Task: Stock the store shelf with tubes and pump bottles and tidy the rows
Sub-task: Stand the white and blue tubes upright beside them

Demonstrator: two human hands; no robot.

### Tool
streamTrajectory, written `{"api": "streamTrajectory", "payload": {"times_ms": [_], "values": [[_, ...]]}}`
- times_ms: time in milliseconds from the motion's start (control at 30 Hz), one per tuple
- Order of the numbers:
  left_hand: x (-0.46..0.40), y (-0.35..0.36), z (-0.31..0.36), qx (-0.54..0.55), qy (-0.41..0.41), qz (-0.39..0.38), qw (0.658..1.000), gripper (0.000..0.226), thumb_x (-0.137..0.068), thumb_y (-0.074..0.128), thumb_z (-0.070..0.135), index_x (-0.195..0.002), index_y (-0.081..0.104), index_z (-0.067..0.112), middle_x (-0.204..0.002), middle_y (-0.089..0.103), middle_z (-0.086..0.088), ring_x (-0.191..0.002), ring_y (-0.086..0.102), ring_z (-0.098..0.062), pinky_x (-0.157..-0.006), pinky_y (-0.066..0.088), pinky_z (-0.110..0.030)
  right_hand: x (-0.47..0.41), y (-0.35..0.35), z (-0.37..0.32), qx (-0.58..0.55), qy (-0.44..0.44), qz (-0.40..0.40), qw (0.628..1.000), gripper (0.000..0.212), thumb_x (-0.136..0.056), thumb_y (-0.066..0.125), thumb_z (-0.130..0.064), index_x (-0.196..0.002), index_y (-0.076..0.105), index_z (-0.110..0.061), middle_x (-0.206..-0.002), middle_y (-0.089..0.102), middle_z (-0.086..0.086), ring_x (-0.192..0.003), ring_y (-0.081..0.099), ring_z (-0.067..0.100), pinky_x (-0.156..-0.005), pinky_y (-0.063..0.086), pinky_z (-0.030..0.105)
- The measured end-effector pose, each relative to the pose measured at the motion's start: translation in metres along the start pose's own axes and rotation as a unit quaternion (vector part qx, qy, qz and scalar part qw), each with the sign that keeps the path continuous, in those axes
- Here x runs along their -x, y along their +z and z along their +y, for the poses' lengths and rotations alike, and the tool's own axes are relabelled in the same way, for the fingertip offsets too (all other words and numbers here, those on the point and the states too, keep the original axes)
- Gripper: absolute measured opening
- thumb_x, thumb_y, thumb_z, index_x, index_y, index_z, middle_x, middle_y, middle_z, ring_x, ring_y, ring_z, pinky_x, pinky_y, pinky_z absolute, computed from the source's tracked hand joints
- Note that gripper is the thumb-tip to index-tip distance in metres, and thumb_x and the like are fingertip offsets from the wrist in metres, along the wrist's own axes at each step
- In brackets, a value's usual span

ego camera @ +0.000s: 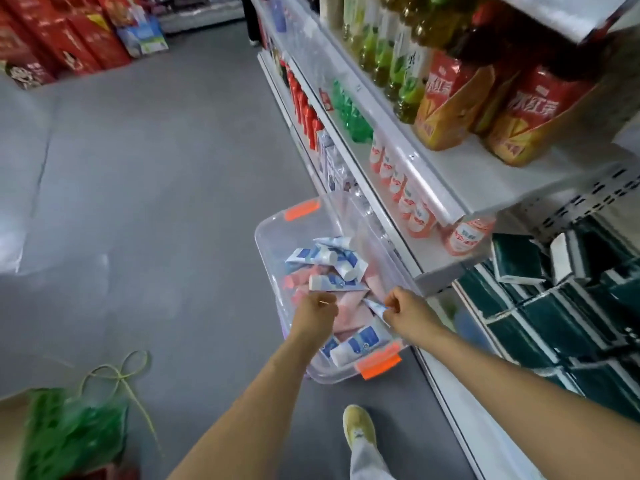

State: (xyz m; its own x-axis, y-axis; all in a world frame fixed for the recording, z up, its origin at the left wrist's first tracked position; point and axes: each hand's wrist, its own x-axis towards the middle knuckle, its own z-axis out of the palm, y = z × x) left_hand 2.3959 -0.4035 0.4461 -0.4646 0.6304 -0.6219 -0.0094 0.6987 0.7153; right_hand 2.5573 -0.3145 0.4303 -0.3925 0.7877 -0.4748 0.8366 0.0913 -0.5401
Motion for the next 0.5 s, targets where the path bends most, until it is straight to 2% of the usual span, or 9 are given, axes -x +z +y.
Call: {"api": "streamTrajectory", "payload": {"times_ms": [67,133,233,333,367,433,500], "values": [[-0.028,0.003,-0.013,-0.130,0.029,-0.008,0.991,0.028,-0.092,0.051,0.005,-0.116,0.064,0.013,-0.119,0.065,-0.006,-0.104,0.061,-0.024,-0.090,0.049,-0.031,-0.024,0.013,0.006,0.099,-0.010,-0.026,0.995,0.017,-0.089,0.057,-0.022,-0.106,0.054,-0.016,-0.114,0.058,0.008,-0.110,0.051,0.028,-0.080,0.042,0.032],[-0.051,0.006,-0.029,-0.294,0.075,-0.028,0.952,0.038,-0.091,0.050,0.007,-0.127,0.059,0.015,-0.129,0.059,-0.005,-0.117,0.056,-0.025,-0.098,0.046,-0.032,-0.040,0.024,0.010,0.184,-0.024,-0.056,0.981,0.025,-0.091,0.054,-0.019,-0.115,0.051,-0.012,-0.122,0.051,0.009,-0.119,0.042,0.028,-0.087,0.042,0.034],[-0.073,0.010,-0.053,-0.495,0.155,-0.055,0.853,0.047,-0.092,0.050,0.014,-0.139,0.047,0.022,-0.140,0.048,-0.003,-0.129,0.045,-0.024,-0.104,0.038,-0.034,-0.061,0.040,0.019,0.268,-0.040,-0.099,0.957,0.035,-0.091,0.052,-0.011,-0.126,0.045,-0.012,-0.129,0.046,0.008,-0.123,0.038,0.027,-0.093,0.042,0.036],[-0.085,0.016,-0.070,-0.638,0.179,-0.060,0.747,0.050,-0.093,0.054,0.022,-0.141,0.041,0.019,-0.140,0.044,-0.004,-0.130,0.041,-0.024,-0.108,0.031,-0.037,-0.077,0.053,0.026,0.354,-0.048,-0.126,0.926,0.046,-0.091,0.050,-0.006,-0.136,0.041,-0.013,-0.132,0.047,0.009,-0.124,0.043,0.027,-0.094,0.045,0.038],[-0.088,0.020,-0.072,-0.663,0.178,-0.050,0.725,0.049,-0.093,0.055,0.022,-0.140,0.042,0.018,-0.139,0.045,-0.004,-0.130,0.041,-0.024,-0.109,0.030,-0.038,-0.081,0.057,0.027,0.381,-0.050,-0.133,0.913,0.046,-0.092,0.049,-0.006,-0.137,0.040,-0.011,-0.133,0.047,0.010,-0.124,0.045,0.027,-0.094,0.045,0.038],[-0.094,0.025,-0.072,-0.673,0.180,-0.030,0.717,0.042,-0.095,0.053,0.020,-0.136,0.047,0.017,-0.134,0.049,-0.004,-0.128,0.044,-0.024,-0.105,0.033,-0.036,-0.087,0.062,0.030,0.421,-0.048,-0.143,0.895,0.047,-0.093,0.048,-0.006,-0.138,0.039,-0.008,-0.135,0.049,0.013,-0.124,0.048,0.029,-0.095,0.045,0.038],[-0.101,0.030,-0.072,-0.652,0.169,-0.044,0.738,0.033,-0.098,0.048,0.014,-0.129,0.056,0.017,-0.126,0.057,-0.002,-0.121,0.050,-0.023,-0.097,0.037,-0.032,-0.091,0.066,0.033,0.435,-0.030,-0.146,0.888,0.050,-0.092,0.050,-0.007,-0.140,0.036,-0.005,-0.135,0.051,0.016,-0.122,0.051,0.032,-0.096,0.045,0.039]]}}
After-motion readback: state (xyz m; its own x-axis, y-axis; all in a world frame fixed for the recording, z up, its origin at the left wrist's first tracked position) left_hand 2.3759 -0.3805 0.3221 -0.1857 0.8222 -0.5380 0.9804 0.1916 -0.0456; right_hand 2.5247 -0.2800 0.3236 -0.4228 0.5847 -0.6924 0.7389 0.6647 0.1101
